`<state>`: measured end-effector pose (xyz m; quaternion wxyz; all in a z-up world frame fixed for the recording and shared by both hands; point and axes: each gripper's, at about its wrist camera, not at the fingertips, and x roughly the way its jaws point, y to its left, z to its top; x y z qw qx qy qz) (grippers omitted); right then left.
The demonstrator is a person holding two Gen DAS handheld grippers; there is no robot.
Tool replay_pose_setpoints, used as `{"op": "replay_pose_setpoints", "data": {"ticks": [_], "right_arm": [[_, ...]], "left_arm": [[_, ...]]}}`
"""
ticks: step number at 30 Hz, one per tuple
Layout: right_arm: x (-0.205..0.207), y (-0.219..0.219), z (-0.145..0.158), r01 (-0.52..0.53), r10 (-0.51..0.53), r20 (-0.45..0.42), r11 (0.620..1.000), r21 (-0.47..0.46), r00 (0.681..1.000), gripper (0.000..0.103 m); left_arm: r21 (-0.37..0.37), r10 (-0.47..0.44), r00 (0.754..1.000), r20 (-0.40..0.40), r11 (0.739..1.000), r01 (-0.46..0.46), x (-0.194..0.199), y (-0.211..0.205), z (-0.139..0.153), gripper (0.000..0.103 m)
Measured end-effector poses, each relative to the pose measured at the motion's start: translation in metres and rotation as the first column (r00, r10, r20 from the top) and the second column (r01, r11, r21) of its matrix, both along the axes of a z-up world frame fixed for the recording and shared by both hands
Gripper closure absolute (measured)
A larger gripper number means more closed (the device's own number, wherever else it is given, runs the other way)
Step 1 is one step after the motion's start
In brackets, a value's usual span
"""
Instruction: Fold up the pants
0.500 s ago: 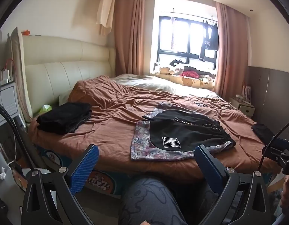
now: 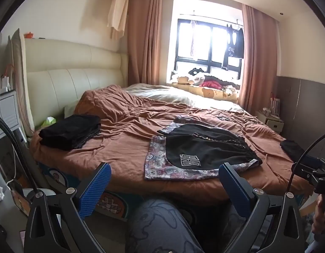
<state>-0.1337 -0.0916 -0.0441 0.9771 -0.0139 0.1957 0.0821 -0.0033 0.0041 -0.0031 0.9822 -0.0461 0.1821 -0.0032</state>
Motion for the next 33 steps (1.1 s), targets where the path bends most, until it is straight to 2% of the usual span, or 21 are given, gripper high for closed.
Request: {"op": "replay_pose_setpoints", "data": {"ticks": [33], "right_arm": [[-0.0047, 0.0015, -0.0032, 0.004, -0.004, 0.001, 1.000, 0.004, 1.000, 0.000]], "left_arm": [[-0.022, -0.002, 1.000, 0.015, 1.000, 0.002, -0.0100, 0.0028, 0.0030, 0.000]]}}
